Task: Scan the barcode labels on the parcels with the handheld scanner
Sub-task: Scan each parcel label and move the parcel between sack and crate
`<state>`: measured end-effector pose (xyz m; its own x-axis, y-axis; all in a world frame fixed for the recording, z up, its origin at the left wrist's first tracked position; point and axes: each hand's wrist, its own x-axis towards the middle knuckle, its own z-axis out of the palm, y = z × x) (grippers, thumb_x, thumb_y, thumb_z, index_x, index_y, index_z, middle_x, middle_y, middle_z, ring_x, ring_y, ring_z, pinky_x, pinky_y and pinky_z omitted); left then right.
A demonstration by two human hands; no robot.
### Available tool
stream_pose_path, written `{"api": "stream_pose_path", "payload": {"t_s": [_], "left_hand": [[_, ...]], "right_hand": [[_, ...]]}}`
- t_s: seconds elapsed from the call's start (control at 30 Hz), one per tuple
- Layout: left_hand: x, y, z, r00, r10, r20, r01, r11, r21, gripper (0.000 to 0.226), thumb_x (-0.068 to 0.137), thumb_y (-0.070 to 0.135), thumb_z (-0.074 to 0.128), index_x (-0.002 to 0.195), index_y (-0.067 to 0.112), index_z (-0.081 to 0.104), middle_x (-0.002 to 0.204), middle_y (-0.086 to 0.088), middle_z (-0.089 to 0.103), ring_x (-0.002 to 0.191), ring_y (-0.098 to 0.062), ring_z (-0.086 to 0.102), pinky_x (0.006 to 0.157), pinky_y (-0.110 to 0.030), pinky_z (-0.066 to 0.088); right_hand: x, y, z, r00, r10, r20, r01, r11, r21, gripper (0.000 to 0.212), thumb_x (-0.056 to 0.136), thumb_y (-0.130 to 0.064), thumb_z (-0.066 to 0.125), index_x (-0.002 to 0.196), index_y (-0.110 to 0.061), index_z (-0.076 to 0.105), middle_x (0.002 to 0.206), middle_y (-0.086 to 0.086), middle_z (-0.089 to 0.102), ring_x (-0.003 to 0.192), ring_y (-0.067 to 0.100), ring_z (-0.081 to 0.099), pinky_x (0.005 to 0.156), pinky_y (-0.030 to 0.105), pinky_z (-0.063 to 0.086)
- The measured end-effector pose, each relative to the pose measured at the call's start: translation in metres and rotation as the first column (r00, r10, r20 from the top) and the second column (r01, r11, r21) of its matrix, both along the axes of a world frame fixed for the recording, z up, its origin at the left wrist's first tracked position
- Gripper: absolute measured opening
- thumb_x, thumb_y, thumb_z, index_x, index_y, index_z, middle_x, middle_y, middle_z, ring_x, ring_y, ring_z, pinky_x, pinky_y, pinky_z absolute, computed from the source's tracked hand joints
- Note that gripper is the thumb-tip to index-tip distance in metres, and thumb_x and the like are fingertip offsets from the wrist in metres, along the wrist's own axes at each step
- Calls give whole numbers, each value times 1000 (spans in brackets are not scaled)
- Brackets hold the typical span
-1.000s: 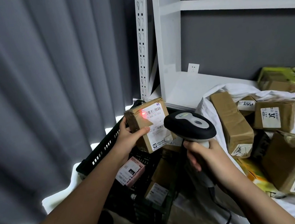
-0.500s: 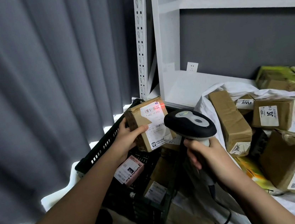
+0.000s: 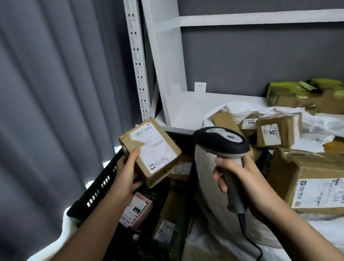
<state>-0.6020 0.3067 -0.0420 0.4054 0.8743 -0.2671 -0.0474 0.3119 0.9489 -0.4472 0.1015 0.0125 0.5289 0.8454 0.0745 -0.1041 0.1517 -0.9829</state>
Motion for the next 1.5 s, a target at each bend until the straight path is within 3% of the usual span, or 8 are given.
{"api": "stream_pose_path", "payload": {"t_s": [0.2,0.43,0.63,0.83,0.97,1.23,1.37,1.5], "left_hand": [[58,-31,80,998,-8,-64,28,948,316,66,91,37,59,145,16,28,122,3,58,95,-8,58,86,-33,48],[177,-92,162,913,-108,-393,361,663,656,93,55,65,65,136,27,40,132,-2,46,118,-17,52,104,-35,41],[283,-168,181,770,-25,-637,617,283,735,77,69,70,64,135,38,43,138,-1,47,125,-25,48,105,-40,37],[354,-220,155,521,162,-838,846,37,532,66,80,65,54,135,29,48,141,-6,46,131,-29,40,103,-40,31],[366,-207,145,313,162,-936,936,116,333,62,87,57,46,137,20,48,143,-10,44,131,-30,40,102,-41,33],[297,-149,167,698,-245,-673,715,298,632,30,94,40,53,106,17,67,111,-3,68,103,-23,63,83,-29,46],[208,-80,150,838,-185,-514,533,479,697,19,88,31,57,87,16,69,84,1,73,80,-18,71,79,-34,56],[113,-14,107,812,-2,-584,451,636,626,14,89,23,56,82,17,67,76,2,71,76,-22,70,80,-36,54]], "right_hand": [[41,-53,20,972,-168,-163,183,980,79,26,82,-18,62,101,-8,47,63,12,57,41,18,44,41,23,37],[99,-125,30,912,-323,-251,369,915,165,19,93,-19,54,108,-11,45,67,10,54,45,16,44,41,24,39],[131,-175,35,815,-502,-288,553,824,128,15,96,-17,51,109,-11,46,64,6,52,44,14,42,42,22,38],[146,-200,33,767,-553,-325,606,791,84,11,95,-18,53,102,-11,47,59,3,51,44,13,43,40,21,38],[146,-198,32,789,-530,-309,578,811,85,11,95,-15,52,104,-9,48,57,4,51,43,14,43,41,22,37],[126,-167,38,878,-391,-276,428,900,88,13,96,-15,54,104,-8,47,56,8,54,44,17,51,42,22,43],[87,-126,38,960,-125,-250,146,987,67,21,94,-16,57,110,-5,50,59,12,56,51,23,61,46,25,49],[34,-68,23,977,122,-174,-130,991,-38,30,87,-22,64,106,-5,48,60,13,59,48,23,60,47,26,47]]}}
